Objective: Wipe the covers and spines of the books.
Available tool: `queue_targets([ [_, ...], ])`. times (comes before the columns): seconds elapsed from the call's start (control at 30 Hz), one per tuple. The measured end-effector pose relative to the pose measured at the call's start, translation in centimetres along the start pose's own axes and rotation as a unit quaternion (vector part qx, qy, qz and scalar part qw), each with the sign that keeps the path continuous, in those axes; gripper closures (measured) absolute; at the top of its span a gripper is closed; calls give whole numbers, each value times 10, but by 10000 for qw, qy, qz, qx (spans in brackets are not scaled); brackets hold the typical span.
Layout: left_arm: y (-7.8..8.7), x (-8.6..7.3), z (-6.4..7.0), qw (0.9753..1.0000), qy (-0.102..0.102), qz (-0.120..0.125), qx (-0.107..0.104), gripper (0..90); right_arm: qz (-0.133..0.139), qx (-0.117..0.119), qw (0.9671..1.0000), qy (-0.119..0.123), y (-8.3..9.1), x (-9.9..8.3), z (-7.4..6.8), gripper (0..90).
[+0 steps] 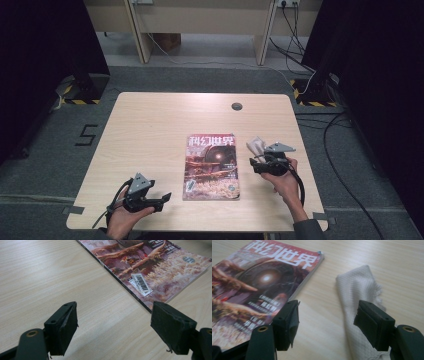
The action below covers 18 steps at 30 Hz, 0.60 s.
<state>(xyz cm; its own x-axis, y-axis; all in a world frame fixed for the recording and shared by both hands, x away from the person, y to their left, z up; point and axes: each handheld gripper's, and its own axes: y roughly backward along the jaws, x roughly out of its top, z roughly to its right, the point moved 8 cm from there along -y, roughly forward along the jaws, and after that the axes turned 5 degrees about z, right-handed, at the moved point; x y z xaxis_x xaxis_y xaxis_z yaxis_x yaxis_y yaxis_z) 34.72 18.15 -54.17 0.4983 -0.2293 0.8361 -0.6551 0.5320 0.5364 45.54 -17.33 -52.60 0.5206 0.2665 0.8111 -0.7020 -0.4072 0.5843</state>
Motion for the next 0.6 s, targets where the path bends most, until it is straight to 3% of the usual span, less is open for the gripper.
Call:
queue_targets([
  [0.17,0,0,0,10000,-21,-9,9,210,53,143,9997,195,8,-6,-14,337],
  [0.47,3,-2,-1,10000,9,-12,38,208,-82,350,9992,153,16,-19,-30,309],
  [0.6,3,-1,-1,10000,-1,1,53,208,-81,441,9987,241,19,-22,-35,306],
])
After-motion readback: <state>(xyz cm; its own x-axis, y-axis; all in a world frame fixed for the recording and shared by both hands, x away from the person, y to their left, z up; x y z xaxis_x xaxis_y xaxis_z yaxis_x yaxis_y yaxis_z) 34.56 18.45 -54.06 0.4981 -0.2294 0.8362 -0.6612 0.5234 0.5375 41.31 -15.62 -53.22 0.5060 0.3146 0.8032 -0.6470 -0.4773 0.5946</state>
